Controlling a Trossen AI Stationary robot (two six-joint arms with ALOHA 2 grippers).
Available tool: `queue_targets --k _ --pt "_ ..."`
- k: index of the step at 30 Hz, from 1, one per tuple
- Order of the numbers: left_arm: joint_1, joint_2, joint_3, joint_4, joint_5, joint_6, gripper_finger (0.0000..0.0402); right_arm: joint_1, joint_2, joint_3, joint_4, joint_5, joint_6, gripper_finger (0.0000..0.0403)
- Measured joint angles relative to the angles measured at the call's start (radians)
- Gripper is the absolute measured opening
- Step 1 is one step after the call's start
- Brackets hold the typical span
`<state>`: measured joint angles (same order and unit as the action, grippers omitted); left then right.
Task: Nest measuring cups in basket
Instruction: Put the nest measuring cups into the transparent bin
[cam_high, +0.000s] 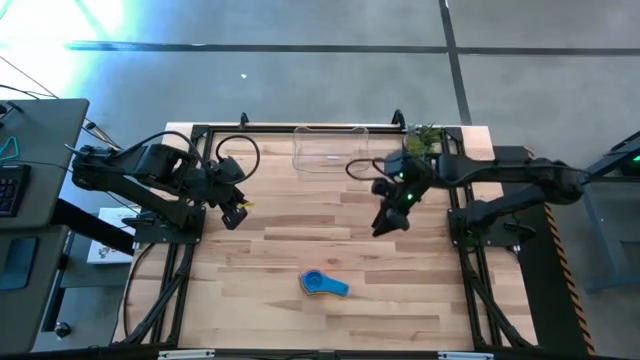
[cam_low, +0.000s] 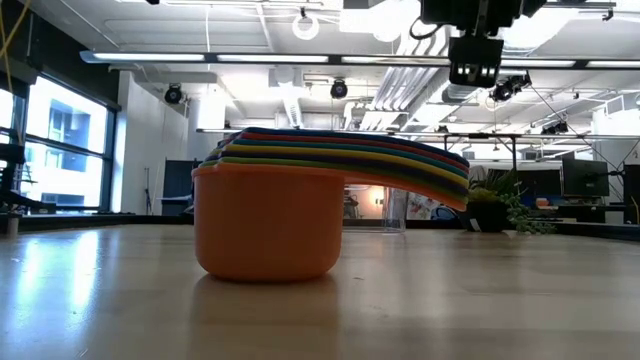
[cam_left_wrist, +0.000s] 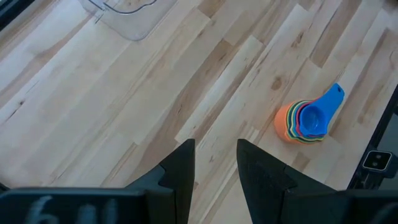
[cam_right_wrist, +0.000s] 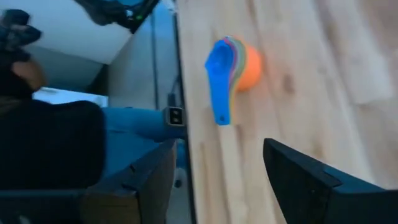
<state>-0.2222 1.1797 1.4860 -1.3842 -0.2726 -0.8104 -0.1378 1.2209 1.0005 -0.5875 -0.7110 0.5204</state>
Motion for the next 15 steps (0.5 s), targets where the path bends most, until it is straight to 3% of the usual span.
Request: queue_targets --k 7,15 --pt "0.0 0.0 0.0 0.0 0.0 0.0 0.0111 0.125 0.0 -0.133 0.36 0.007 0.22 0.0236" --pt "0.0 0.0 0.0 0.0 0.0 0.015 0.0111 0.217 0.0 -0.313 0.663 0.201 0.486 0.0236"
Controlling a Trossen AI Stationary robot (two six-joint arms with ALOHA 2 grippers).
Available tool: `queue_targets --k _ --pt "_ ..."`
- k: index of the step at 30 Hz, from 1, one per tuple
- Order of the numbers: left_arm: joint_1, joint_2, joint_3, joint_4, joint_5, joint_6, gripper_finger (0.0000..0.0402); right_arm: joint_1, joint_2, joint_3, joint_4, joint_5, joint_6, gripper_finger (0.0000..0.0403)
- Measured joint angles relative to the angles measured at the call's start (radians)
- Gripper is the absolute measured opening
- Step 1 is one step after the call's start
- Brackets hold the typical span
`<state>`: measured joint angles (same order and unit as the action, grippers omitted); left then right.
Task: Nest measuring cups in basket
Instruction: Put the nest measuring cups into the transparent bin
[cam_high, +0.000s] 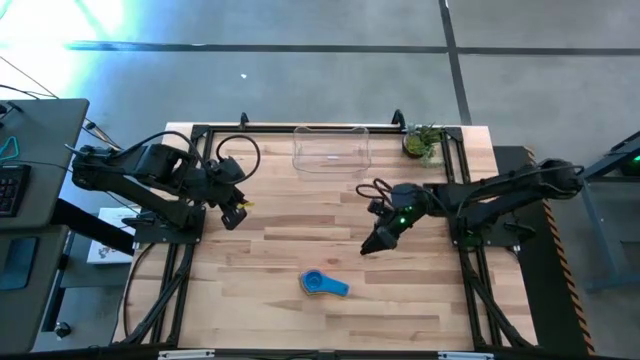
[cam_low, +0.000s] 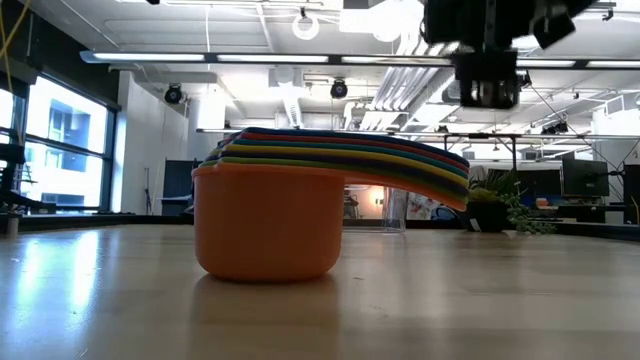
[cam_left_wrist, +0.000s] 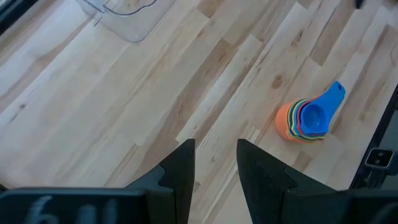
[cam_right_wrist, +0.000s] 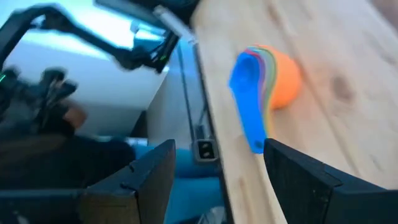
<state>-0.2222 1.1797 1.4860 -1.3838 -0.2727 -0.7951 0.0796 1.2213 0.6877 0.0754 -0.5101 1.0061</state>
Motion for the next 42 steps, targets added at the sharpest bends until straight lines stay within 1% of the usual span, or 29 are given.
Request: queue_targets --k 4,8,10,15,21,24,27,30,32,34,37,42 --pt "0.0 0.0 0.0 0.004 0.0 0.029 0.0111 0.024 0.001 -0.081 0.057 0.092 0.053 0.0236" --pt "0.0 0.0 0.0 0.022 0.0 0.021 0.0111 0.04 0.001 -0.118 0.079 0.128 0.055 0.0236" --pt "0.0 0.0 0.0 0.038 0.0 0.021 0.0111 0.052 0.001 -0.124 0.078 0.166 0.032 0.0236" --pt "0.0 0.0 0.0 0.098 0.0 0.021 0.0111 0.076 0.001 -0.128 0.078 0.184 0.005 0.0236" --pt "0.0 0.0 0.0 0.129 -0.003 -0.009 0.0111 0.15 0.009 -0.116 0.073 0.313 -0.023 0.0236" --pt "0.0 0.0 0.0 0.129 -0.005 -0.015 0.0111 0.193 0.035 -0.062 0.07 0.349 -0.06 0.0236" --pt "0.0 0.0 0.0 0.129 -0.006 -0.016 0.0111 0.236 0.083 0.043 -0.013 0.382 -0.124 0.0236" --pt "0.0 0.0 0.0 0.129 -0.006 -0.015 0.0111 0.267 0.152 0.182 -0.22 0.426 -0.211 0.0236" --pt "0.0 0.0 0.0 0.129 -0.006 -0.015 0.0111 0.277 0.207 0.268 -0.371 0.469 -0.245 0.0236" --pt "0.0 0.0 0.0 0.129 -0.006 -0.015 0.0111 0.285 0.254 0.339 -0.476 0.512 -0.266 0.0236" --pt "0.0 0.0 0.0 0.128 -0.005 -0.015 0.0111 0.292 0.319 0.415 -0.52 0.523 -0.298 0.0236" --pt "0.0 0.0 0.0 0.126 -0.005 -0.014 0.0111 0.304 0.42 0.488 -0.522 0.518 -0.323 0.0236"
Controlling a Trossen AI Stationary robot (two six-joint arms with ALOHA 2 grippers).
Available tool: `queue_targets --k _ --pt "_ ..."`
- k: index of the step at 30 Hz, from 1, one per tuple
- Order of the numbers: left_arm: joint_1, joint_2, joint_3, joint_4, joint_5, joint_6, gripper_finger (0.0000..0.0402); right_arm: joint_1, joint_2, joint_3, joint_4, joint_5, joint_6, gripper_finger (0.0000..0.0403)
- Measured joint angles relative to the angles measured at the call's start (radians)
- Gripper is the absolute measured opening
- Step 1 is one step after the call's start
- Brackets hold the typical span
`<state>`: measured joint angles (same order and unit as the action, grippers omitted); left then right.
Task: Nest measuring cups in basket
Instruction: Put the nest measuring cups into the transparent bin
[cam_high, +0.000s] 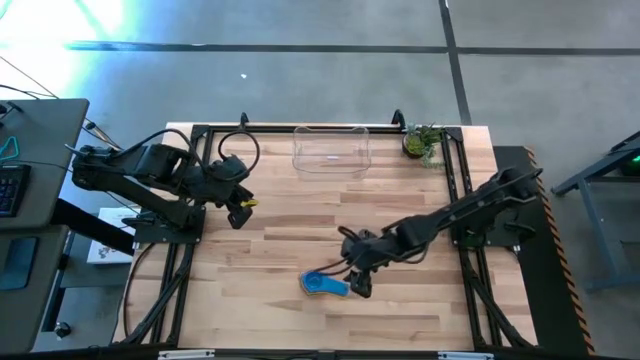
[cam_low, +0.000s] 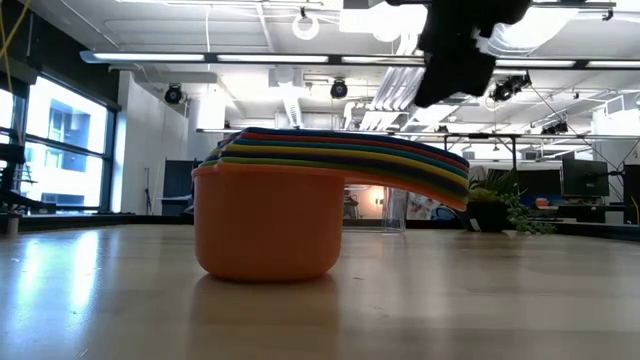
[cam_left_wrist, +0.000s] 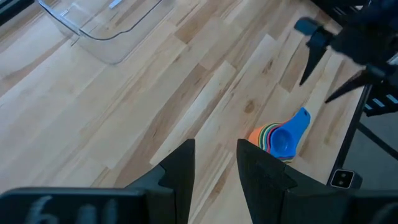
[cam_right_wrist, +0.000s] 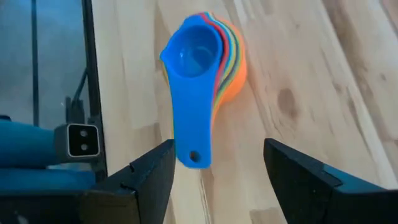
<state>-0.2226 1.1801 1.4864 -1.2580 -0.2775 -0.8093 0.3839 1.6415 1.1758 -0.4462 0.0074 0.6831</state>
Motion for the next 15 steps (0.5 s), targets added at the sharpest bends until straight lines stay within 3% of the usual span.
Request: queue_targets --k 15 --pt "0.0 0.0 0.0 -0.001 0.001 0.001 0.0111 0.059 0.17 0.123 0.007 0.063 -0.135 0.0236"
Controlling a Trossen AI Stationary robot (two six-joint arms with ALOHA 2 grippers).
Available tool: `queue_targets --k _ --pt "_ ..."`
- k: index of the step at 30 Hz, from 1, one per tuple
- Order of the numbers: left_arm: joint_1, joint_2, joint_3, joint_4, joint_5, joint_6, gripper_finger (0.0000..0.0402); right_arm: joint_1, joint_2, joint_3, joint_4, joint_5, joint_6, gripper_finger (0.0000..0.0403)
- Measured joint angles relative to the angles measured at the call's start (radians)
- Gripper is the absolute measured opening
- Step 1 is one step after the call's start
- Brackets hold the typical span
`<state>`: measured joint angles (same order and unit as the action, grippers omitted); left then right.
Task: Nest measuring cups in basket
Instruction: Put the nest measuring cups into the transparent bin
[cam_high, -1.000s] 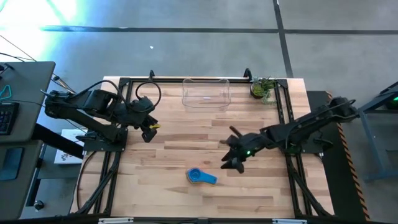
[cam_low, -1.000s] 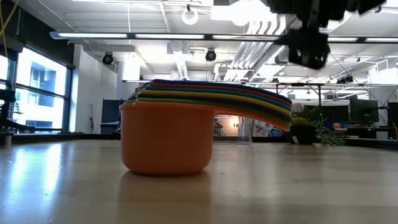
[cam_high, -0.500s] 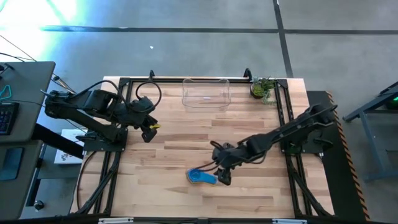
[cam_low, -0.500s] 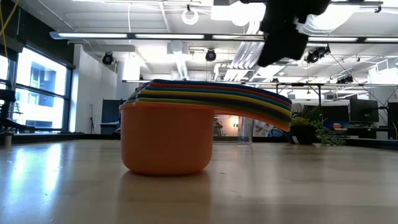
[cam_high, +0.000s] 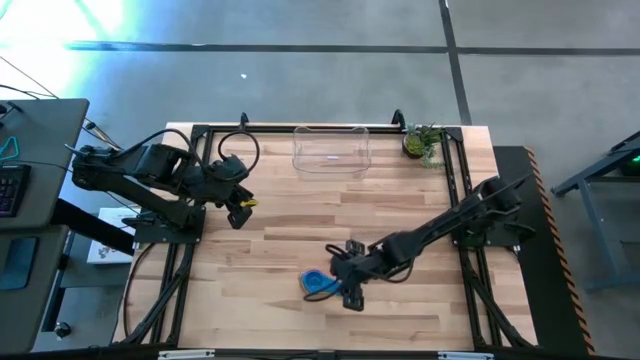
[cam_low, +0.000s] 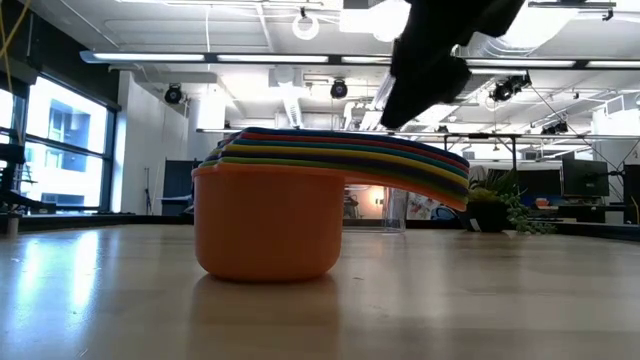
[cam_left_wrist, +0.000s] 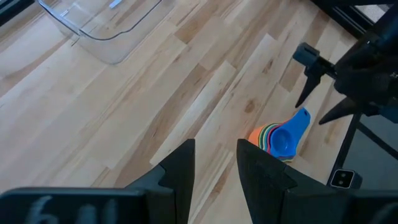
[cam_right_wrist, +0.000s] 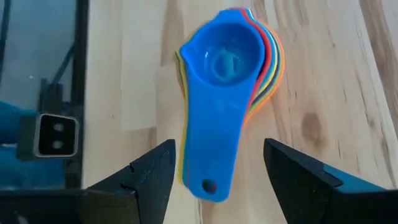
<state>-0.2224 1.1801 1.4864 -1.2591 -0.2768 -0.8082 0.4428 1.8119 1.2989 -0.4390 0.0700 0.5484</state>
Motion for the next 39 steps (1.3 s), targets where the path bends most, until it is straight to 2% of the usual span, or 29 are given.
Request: queue_targets --k 4,23,27,34,39 --pt "0.0 0.0 0.0 0.0 -0.002 0.0 0.0111 0.003 0.027 0.014 -0.003 0.024 0.0 0.0236" --pt "0.0 0.0 0.0 0.0 -0.003 0.0 0.0111 0.039 0.081 0.014 0.058 0.006 0.083 0.0236" --pt "0.0 0.0 0.0 0.0 -0.003 0.001 0.0111 0.038 0.083 0.016 0.057 0.032 0.116 0.0236" --pt "0.0 0.0 0.0 0.0 -0.003 0.001 0.0111 0.038 0.081 0.085 -0.037 0.087 0.098 0.0236" --pt "0.0 0.0 0.0 0.0 -0.003 0.025 0.0111 0.034 0.082 0.09 -0.047 0.086 0.091 0.0236"
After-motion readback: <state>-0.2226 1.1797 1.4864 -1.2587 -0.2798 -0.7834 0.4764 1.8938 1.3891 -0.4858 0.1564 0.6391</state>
